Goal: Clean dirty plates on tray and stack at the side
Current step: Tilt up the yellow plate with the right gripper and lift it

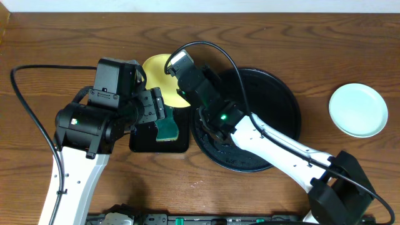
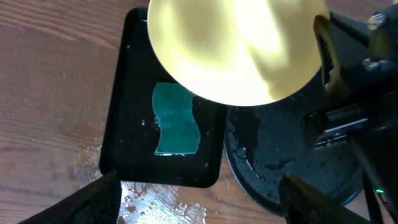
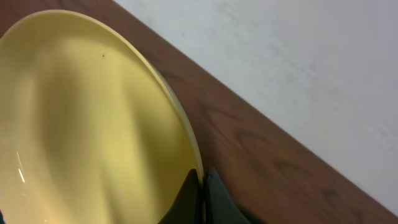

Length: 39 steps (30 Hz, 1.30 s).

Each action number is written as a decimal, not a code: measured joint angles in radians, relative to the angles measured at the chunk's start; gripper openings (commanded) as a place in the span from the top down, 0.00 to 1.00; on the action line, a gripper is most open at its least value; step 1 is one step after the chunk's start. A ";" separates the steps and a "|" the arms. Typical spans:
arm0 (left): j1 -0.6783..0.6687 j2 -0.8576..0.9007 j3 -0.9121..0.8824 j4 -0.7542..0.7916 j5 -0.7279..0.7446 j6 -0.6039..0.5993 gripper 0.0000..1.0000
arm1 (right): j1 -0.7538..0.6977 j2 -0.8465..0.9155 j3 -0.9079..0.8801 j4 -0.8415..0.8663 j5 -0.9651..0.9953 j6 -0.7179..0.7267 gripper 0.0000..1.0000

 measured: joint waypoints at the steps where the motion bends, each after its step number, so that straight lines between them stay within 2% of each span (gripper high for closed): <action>1: 0.000 0.000 0.000 0.000 0.000 0.000 0.19 | 0.000 -0.003 0.000 0.005 0.001 -0.006 0.99; 20: 0.000 0.000 0.000 0.000 0.000 0.000 0.18 | 0.000 -0.014 0.000 0.103 0.006 -0.167 0.99; 39: 0.000 0.000 0.000 0.000 0.000 0.000 0.19 | 0.000 -0.014 0.000 0.148 0.026 -0.197 0.99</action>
